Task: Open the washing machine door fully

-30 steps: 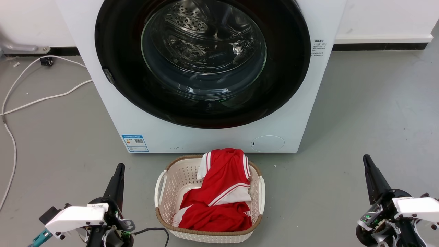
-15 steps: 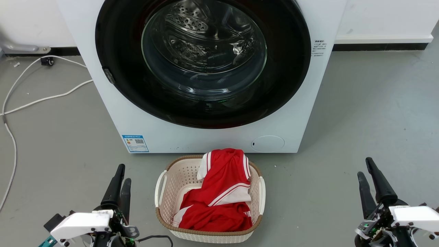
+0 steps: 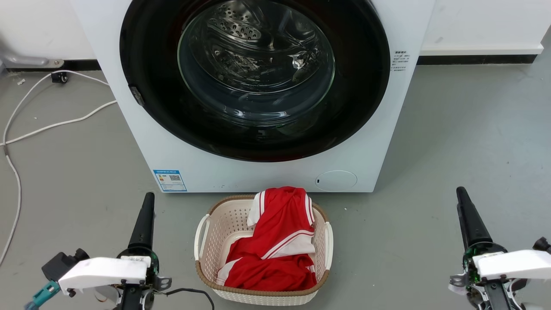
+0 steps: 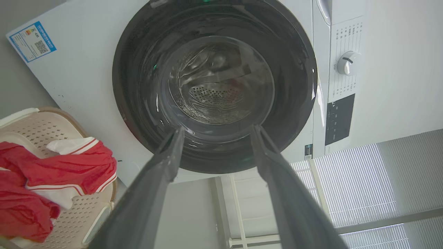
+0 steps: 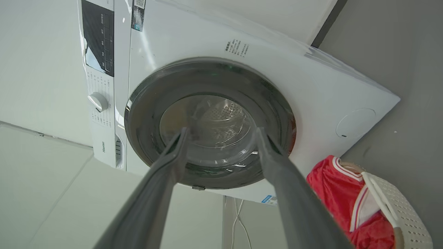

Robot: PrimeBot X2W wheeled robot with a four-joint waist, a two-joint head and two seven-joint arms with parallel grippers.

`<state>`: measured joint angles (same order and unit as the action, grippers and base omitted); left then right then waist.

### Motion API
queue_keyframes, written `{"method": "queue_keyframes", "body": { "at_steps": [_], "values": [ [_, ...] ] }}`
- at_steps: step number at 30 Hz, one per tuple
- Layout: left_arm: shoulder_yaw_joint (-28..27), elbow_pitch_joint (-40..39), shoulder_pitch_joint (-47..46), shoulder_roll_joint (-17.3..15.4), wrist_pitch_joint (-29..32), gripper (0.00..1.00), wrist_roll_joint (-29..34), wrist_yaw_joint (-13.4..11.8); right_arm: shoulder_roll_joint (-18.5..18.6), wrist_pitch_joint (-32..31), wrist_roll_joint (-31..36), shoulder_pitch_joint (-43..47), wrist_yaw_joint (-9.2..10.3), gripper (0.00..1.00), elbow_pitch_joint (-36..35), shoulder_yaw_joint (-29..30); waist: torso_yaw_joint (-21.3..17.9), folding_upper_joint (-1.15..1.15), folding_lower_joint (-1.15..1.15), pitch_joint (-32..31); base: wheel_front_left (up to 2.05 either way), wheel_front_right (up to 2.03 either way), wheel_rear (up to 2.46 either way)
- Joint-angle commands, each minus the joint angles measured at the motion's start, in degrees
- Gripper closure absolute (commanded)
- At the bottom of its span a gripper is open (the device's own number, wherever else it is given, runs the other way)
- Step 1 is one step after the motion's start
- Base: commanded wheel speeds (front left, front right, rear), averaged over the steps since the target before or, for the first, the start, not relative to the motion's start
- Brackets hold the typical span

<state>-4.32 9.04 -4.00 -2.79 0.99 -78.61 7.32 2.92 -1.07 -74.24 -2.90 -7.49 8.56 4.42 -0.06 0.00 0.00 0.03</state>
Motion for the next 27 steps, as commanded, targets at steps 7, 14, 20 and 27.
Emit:
{"method": "queue_keyframes", "body": {
  "at_steps": [7,14,20,27],
  "values": [
    [0.28,-3.85,-0.28,-0.16,-1.98,0.00,10.94,-0.09,0.14,1.99,15.58,0.29,0.00,0.00,-4.46,-1.80,0.10,0.00,0.00,-0.06,0.00,0.00,0.00],
    [1.48,-4.75,0.48,-0.16,-3.50,0.00,19.06,-0.17,0.12,3.23,25.02,1.32,0.00,0.00,-5.48,-2.34,0.17,0.00,0.00,-0.13,0.00,0.00,0.00],
    [2.33,-5.06,0.87,-0.16,-4.72,0.00,26.16,-0.27,0.11,3.38,31.32,1.93,0.00,0.00,-5.93,-2.33,0.19,0.00,0.00,-0.16,0.00,0.00,0.00],
    [3.24,-5.58,1.30,-0.16,-6.05,0.00,33.63,-0.41,0.09,3.36,37.70,2.45,0.00,0.00,-6.15,-2.33,0.17,0.00,0.00,-0.06,0.00,0.00,0.00]
  ]
}}
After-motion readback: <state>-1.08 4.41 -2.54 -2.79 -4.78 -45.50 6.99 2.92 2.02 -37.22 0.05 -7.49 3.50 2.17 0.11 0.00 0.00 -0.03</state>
